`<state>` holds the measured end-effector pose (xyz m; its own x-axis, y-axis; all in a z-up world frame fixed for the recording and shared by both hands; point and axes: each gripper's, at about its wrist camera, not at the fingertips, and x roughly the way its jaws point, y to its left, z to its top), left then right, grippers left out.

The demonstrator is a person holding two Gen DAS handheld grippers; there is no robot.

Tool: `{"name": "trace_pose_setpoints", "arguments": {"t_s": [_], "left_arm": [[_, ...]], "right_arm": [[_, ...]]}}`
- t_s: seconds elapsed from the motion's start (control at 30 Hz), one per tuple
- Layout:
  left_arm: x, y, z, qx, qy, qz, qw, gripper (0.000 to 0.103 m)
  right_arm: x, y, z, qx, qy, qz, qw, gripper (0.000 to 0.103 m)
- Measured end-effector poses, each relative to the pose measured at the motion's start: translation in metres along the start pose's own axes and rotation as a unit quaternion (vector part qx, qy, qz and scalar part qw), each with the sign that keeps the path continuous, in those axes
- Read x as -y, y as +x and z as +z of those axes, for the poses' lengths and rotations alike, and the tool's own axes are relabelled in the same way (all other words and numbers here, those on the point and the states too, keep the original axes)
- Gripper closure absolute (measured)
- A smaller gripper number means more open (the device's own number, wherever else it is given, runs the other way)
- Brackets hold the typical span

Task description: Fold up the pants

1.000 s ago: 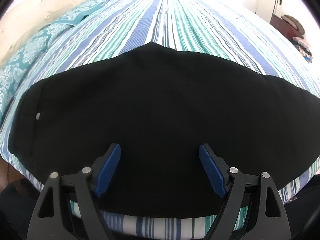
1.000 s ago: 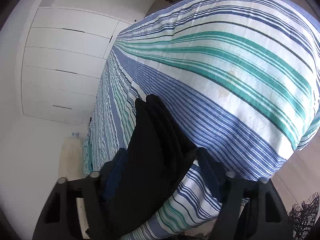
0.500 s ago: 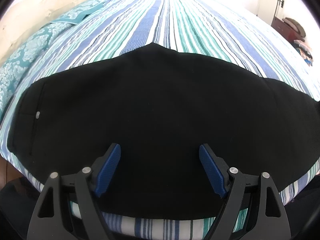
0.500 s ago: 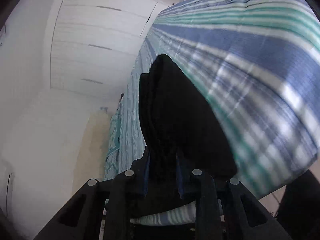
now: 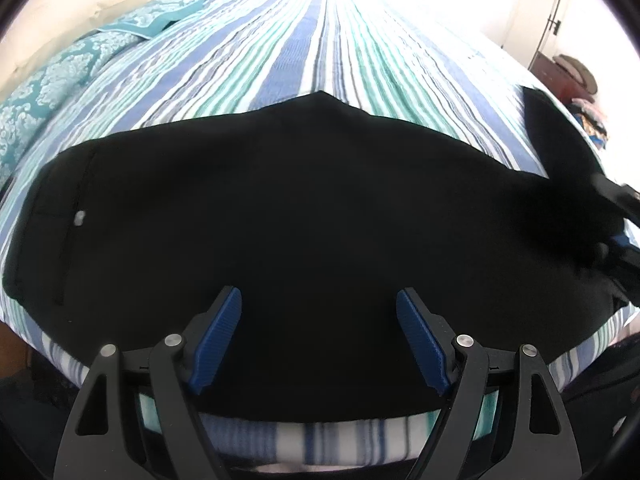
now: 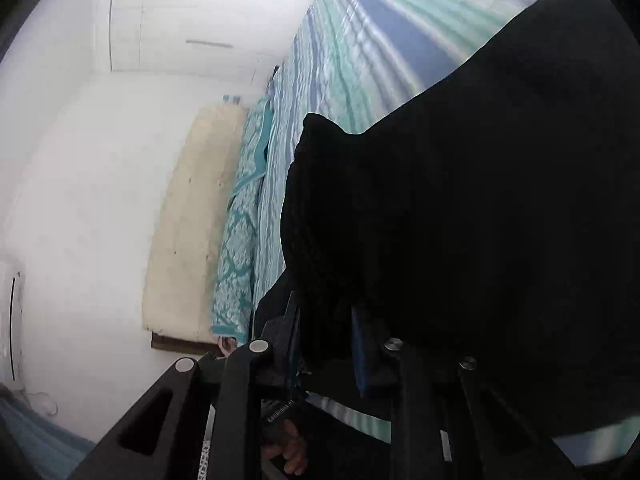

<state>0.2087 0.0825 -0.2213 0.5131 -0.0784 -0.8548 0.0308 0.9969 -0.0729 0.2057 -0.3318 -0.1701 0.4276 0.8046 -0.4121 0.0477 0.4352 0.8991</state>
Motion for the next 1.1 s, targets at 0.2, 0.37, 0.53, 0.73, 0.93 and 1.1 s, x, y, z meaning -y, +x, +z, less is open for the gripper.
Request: {"name": "trace_pose_setpoints", "arguments": {"t_s": [0.2, 0.37, 0.53, 0.73, 0.93, 1.1], "left_arm": [[-0.036, -0.007, 0.001, 0.005, -0.059, -0.030, 0.9978, 0.021], [-0.058, -0.016, 0.003, 0.023, -0.120, -0.080, 0.9893, 0.021], [-0.002, -0.033, 0.010, 0.046, -0.028, -0.158, 0.9859, 0.023], [0.072, -0.016, 0.017, 0.039, 0.072, -0.140, 0.9868, 0.034], [0.087, 0.005, 0.021, 0.013, 0.089, -0.123, 0.9884, 0.068], [0.085, -0.004, 0.023, 0.021, 0.088, -0.115, 0.9892, 0.094]], "right_arm": [[-0.034, 0.087, -0.028, -0.076, -0.085, -0.062, 0.992, 0.060], [-0.065, 0.084, -0.056, -0.110, -0.212, -0.099, 0.966, 0.026], [-0.069, 0.023, -0.094, -0.087, -0.333, -0.169, 0.923, 0.018], [-0.033, -0.039, -0.103, -0.038, -0.289, -0.215, 0.932, 0.017], [-0.035, -0.046, -0.099, -0.009, -0.289, -0.219, 0.932, 0.017], [-0.035, -0.055, -0.097, 0.001, -0.289, -0.228, 0.930, 0.017]]}}
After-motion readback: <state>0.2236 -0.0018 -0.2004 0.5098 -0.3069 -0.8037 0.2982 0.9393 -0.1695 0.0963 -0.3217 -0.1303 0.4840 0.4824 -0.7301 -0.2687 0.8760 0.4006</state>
